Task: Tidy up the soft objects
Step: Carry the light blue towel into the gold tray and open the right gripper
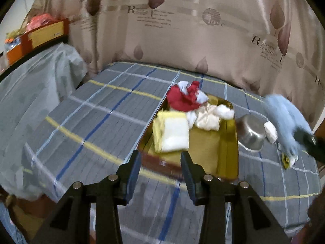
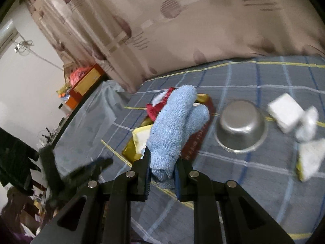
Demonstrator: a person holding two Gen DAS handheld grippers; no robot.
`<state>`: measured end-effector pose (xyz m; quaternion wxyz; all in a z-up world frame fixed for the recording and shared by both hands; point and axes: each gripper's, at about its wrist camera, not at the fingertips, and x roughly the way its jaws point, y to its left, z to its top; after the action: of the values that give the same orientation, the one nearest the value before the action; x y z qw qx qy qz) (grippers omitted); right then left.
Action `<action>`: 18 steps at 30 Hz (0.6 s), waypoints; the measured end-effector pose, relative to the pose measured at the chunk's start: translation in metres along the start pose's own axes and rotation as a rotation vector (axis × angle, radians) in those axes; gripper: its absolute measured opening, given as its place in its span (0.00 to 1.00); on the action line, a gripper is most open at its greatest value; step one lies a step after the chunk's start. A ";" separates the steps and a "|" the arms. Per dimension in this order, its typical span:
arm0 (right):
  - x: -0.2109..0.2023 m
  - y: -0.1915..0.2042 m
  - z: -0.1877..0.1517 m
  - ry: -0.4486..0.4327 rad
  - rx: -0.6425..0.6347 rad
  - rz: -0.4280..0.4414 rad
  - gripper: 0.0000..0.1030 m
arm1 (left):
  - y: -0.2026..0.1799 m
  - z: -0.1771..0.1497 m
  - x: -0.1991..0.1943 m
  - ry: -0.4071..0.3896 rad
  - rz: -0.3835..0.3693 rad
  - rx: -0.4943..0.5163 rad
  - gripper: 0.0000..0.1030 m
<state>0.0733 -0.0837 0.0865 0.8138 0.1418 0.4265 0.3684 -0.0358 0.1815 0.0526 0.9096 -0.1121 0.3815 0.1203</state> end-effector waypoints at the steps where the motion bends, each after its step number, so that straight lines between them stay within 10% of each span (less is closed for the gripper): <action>1: 0.009 0.004 0.003 0.010 0.000 0.004 0.17 | 0.003 -0.005 -0.003 0.004 0.002 -0.017 0.40; 18: 0.119 0.020 0.011 0.144 -0.053 -0.110 0.17 | 0.004 -0.021 0.004 0.012 0.070 0.060 0.41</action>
<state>0.1160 0.0166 0.0345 0.8035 0.0694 0.4811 0.3436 -0.0481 0.1798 0.0354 0.9055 -0.0720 0.3941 0.1399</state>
